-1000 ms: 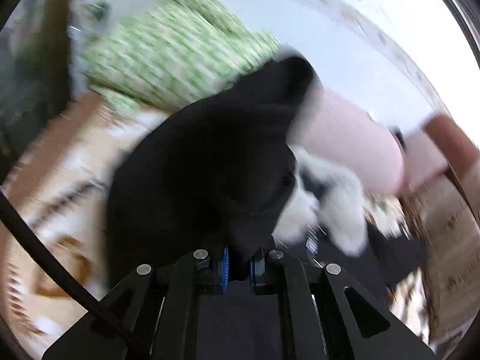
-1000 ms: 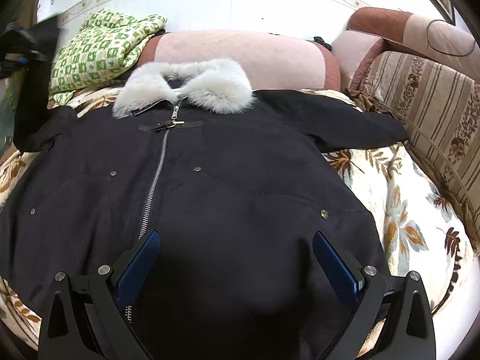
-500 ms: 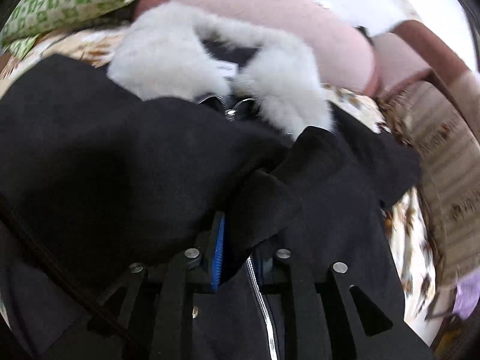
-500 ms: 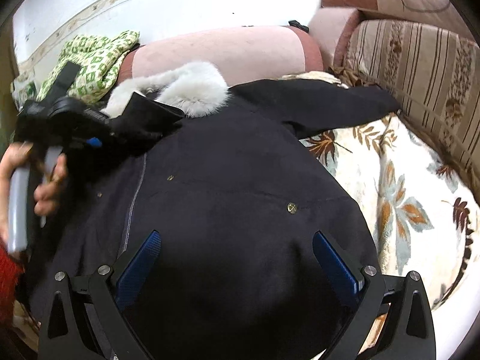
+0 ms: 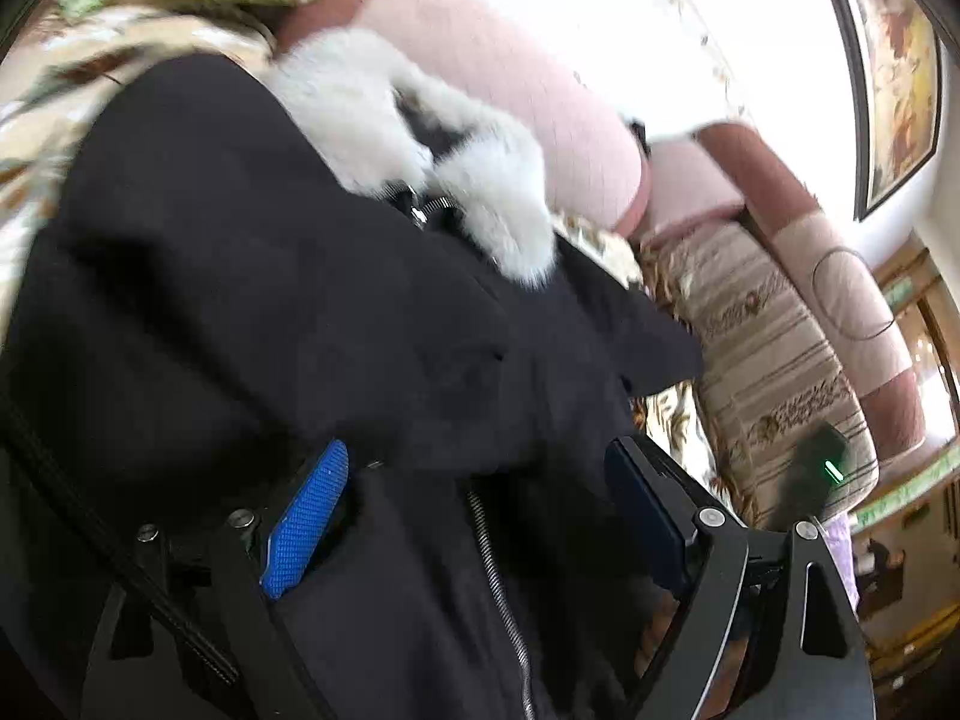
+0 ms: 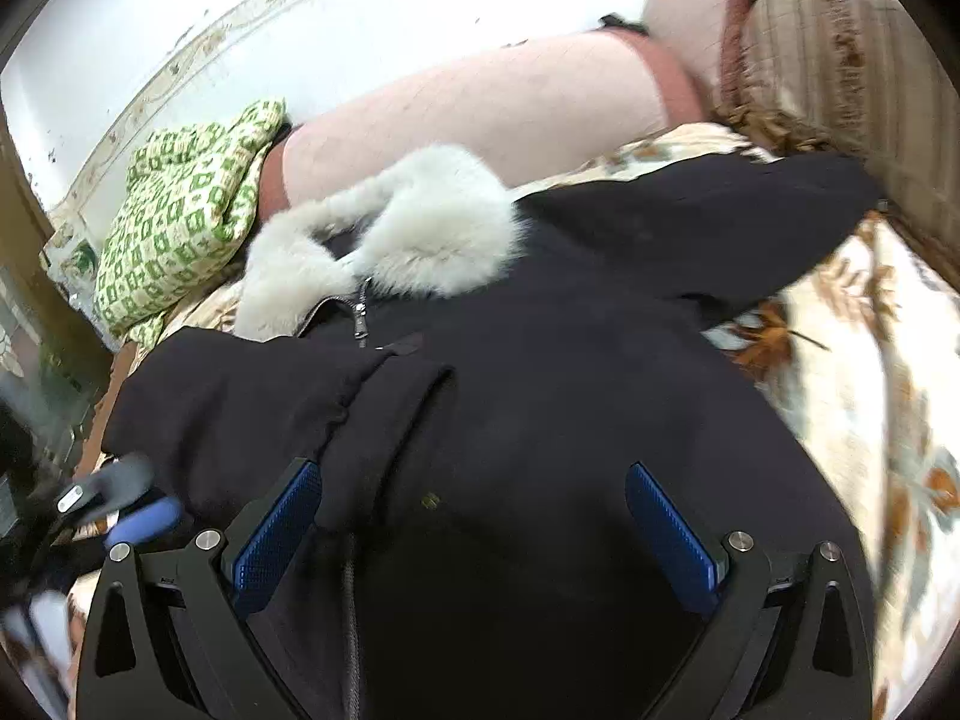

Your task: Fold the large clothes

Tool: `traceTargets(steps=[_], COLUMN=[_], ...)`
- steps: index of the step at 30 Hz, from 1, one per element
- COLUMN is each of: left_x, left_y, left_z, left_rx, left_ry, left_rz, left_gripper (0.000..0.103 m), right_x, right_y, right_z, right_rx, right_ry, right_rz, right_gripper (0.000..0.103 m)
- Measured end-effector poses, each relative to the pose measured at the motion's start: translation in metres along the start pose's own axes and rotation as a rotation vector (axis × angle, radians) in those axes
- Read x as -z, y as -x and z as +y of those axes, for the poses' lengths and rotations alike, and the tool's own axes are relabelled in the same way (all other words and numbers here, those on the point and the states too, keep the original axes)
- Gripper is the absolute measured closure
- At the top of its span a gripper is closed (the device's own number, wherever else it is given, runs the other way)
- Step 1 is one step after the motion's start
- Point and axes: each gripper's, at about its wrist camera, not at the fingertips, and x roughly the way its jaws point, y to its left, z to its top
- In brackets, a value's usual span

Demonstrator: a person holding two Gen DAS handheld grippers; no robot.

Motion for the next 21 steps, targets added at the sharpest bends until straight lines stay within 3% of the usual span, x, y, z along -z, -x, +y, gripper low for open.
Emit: traceTargets(steps=[5, 7, 8, 9, 10, 11, 13, 15, 21], left_x=[0.014, 0.014, 0.012, 0.01, 0.008, 0.006, 0.004, 0.004, 0.013], left_y=[0.05, 0.063, 0.068, 0.07, 0.071, 0.07, 0.073, 0.068, 0.046], left_z=[0.001, 0.008, 0.013, 0.02, 0.025, 0.03, 0.039, 0.048, 0.063], left_rx=[-0.22, -0.301, -0.346, -0.404, -0.447, -0.473, -0.533, -0.581, -0.581], left_ry=[-0.077, -0.086, -0.085, -0.074, -0.066, -0.064, -0.063, -0.063, -0.027], left_rz=[-0.15, -0.183, -0.196, -0.195, -0.194, -0.195, -0.194, -0.185, -0.122], left_gripper=[0.017, 0.017, 0.017, 0.017, 0.017, 0.016, 0.016, 0.016, 0.016], right_x=[-0.008, -0.009, -0.01, -0.011, -0.012, -0.016, -0.03, -0.048, -0.07], right_y=[-0.057, -0.078, -0.088, -0.095, -0.099, -0.101, -0.091, -0.076, -0.08], right_z=[0.019, 0.03, 0.036, 0.042, 0.045, 0.05, 0.053, 0.047, 0.002], right_rx=[-0.016, -0.035, -0.049, -0.077, -0.098, -0.129, -0.169, -0.146, 0.094], right_ry=[0.056, 0.088, 0.106, 0.116, 0.12, 0.13, 0.135, 0.13, 0.126], right_rz=[0.121, 0.163, 0.187, 0.213, 0.239, 0.266, 0.238, 0.182, 0.129], right_gripper=[0.001, 0.01, 0.028, 0.061, 0.074, 0.093, 0.096, 0.096, 0.097])
